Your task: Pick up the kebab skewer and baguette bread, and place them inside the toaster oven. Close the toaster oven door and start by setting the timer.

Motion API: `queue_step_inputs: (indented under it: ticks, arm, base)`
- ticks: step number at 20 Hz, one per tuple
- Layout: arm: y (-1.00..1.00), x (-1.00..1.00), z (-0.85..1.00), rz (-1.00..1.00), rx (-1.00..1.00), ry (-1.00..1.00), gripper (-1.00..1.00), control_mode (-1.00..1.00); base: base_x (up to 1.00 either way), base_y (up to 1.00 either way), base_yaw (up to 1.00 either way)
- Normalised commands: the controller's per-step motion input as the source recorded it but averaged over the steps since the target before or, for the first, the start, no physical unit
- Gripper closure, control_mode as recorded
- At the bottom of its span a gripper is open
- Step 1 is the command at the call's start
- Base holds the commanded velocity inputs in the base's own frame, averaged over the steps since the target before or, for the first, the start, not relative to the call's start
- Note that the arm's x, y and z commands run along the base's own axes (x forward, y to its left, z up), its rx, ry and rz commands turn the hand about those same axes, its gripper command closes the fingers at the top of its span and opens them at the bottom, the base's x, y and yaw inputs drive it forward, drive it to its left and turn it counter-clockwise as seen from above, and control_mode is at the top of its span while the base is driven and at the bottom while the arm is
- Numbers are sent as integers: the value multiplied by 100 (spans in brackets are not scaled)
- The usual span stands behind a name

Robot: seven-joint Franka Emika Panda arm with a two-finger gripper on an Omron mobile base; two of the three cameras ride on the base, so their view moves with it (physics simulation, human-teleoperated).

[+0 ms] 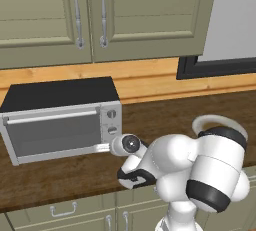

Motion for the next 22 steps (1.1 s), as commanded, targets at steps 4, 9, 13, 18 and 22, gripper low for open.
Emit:
queue_step_inputs:
  ticks: [4,9,13,18,22]
  arm:
    - [-5,0,0,-3,22,0,100,-100]
    - [-15,0,0,-1,25,0,100,-100]
    - [-18,0,0,0,25,0,100,-100]
    - [-21,0,0,0,24,0,100,-100]
    - [-31,0,0,0,26,0,100,-100]
  base:
    - [0,0,0]
    - [0,0,0]
    - [0,0,0]
    - [0,0,0]
    - [0,0,0]
